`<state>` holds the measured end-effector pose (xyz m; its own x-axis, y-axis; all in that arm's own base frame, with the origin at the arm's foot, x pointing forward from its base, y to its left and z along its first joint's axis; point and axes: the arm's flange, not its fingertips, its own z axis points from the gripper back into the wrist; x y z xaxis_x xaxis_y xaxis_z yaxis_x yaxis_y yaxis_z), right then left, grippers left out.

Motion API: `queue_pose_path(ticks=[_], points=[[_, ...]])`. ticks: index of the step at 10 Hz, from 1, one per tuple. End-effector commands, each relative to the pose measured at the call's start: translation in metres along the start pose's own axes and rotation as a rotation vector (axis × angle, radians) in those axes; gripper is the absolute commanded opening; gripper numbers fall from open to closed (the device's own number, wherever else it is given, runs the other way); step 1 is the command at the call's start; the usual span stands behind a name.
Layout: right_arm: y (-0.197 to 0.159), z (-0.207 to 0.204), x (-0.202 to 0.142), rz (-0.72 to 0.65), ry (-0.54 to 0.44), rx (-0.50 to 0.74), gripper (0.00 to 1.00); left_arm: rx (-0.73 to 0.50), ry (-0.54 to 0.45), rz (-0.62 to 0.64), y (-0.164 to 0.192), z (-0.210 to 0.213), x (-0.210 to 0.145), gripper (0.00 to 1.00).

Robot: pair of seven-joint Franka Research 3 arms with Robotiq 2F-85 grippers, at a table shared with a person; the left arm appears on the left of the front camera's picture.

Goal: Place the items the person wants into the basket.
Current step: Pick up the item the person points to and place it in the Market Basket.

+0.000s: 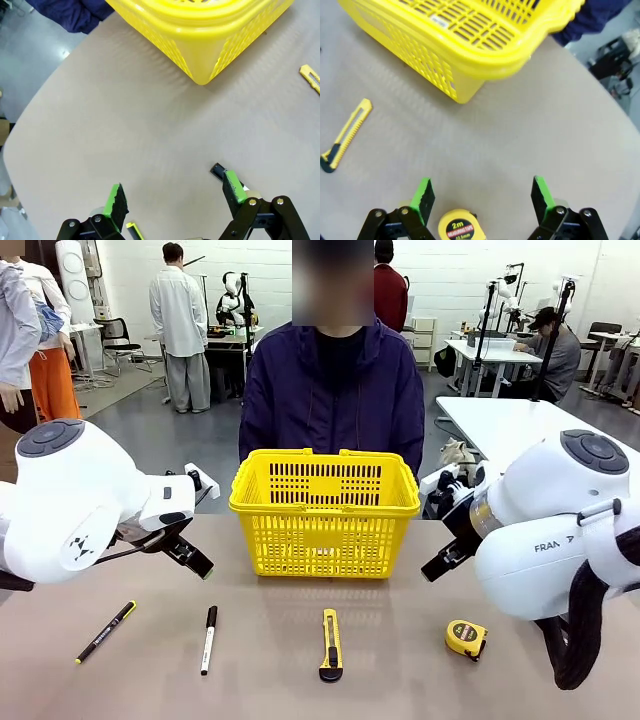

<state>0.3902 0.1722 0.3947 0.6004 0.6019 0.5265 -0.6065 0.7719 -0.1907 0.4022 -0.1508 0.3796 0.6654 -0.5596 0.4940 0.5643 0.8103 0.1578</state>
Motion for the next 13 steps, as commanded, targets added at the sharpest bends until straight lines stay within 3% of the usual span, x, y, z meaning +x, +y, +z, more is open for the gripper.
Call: queue_pose_path(ticks=[1,2,4,7,10,11,13], points=[[0.019,0.077,-0.023,0.064,-0.003,-0.068,1.0,0.083,-0.013,-0.079,-0.003,0.071,-0.011,1.0],[0.022,0.12,-0.022,0.078,0.027,-0.078,1.0,0.149,0.003,-0.112,-0.005,0.111,-0.01,1.0],[0.025,0.19,-0.013,0.102,0.06,-0.119,1.0,0.301,-0.089,-0.154,-0.02,0.173,-0.001,1.0],[0.047,0.274,0.006,0.141,0.032,-0.19,1.0,0.342,-0.144,-0.174,-0.034,0.239,0.025,1.0],[0.056,0.291,0.01,0.134,0.026,-0.221,1.0,0.303,-0.154,-0.12,-0.025,0.258,0.024,1.0],[0.054,0.306,0.003,0.149,-0.003,-0.192,1.0,0.337,-0.162,-0.177,-0.032,0.26,0.023,1.0],[0.054,0.306,0.003,0.149,-0.003,-0.192,1.0,0.337,-0.162,-0.177,-0.032,0.26,0.023,1.0]])
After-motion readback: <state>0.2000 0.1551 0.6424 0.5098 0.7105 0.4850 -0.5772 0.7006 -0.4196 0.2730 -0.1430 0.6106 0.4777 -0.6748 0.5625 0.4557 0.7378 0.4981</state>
